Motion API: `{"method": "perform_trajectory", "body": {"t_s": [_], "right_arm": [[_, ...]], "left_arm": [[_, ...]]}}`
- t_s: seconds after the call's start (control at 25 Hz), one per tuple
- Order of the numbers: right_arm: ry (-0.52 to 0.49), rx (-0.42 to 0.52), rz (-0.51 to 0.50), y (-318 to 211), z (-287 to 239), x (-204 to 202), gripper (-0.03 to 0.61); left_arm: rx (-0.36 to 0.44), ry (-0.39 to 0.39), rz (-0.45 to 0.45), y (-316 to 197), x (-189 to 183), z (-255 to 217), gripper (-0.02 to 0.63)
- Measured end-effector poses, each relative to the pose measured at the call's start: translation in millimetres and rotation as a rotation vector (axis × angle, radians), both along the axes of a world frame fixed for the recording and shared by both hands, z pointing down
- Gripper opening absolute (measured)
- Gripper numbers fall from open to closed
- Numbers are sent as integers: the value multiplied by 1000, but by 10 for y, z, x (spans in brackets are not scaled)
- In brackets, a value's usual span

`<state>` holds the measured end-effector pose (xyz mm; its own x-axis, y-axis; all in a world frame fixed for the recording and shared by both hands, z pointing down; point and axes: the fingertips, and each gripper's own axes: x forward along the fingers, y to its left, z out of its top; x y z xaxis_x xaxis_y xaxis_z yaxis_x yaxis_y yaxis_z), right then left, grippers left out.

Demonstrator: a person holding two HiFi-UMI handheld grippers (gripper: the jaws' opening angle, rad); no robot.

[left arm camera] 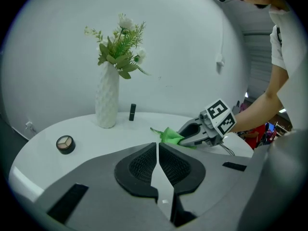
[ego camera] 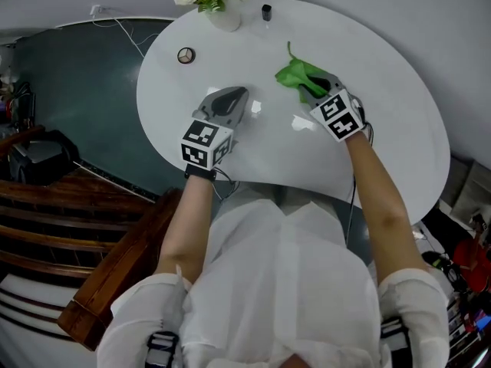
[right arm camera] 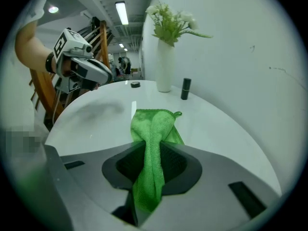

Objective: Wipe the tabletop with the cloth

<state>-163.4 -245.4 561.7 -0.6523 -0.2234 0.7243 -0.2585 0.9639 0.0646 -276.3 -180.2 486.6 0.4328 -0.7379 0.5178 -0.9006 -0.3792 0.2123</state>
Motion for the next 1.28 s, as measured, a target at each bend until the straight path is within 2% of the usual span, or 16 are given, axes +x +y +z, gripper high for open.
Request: {"method": "perform_trajectory", "body": {"t_s": [0.32,0.56,0.76,0.88,1.08,1.28], "right_arm": [[22,-56,-211,1197,15,-179,77],[47,-140,-417,2163,96,-249,77],[67,-184,-601,2601,160,-305,77],[71,-186,-668,2566,201,-384,77],[68,-117,-566,1890,177,-757,77],[80,-52,-529,1245,141,-1137,77]], "left_arm": [[-62,4,-19,644,-34,143,28],[-81,-12,-64,1013,-218,216,28],[-83,-12,-116,1156,-412,244,28],[-73,-12,-150,1174,-521,243,28],[-42,-14,-170,1141,-741,148,28],[-12,-23,-196,1054,-991,60,28]]}}
